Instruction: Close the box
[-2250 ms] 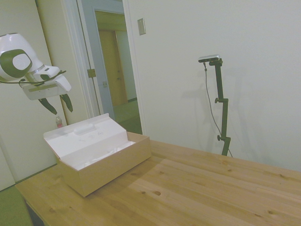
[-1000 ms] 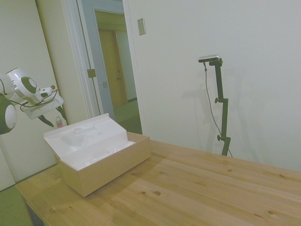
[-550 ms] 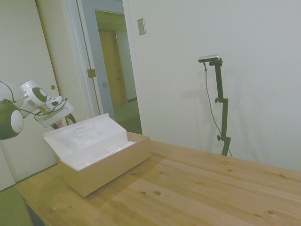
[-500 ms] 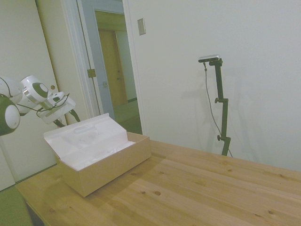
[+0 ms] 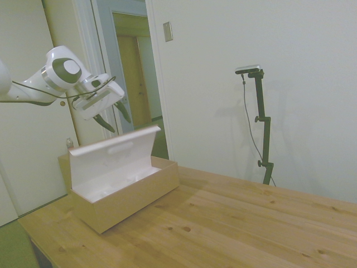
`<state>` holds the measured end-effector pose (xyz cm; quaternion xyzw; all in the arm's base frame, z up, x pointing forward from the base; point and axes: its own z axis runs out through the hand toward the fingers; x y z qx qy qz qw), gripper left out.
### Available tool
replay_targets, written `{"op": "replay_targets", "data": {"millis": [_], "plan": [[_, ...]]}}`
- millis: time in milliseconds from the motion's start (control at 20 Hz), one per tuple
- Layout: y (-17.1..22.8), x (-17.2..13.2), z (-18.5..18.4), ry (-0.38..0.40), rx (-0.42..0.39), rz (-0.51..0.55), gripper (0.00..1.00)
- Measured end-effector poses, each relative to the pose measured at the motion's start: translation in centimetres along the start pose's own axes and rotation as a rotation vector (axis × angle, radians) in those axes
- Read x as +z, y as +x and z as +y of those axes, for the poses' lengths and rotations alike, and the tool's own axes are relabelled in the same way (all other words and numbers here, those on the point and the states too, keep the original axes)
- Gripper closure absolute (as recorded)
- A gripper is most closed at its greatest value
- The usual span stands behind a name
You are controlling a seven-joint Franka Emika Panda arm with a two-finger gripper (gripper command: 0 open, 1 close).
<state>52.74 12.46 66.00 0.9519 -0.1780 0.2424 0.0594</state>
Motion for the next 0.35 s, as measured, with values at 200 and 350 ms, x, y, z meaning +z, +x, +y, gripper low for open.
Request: {"op": "replay_targets", "data": {"millis": [200, 350], "plan": [[0.4, 3.5, 14.0, 0.048, 0.144, -0.112, 0.00], [-2.4, 7.7, 22.7, 0.067, 0.265, -0.209, 0.00]]}}
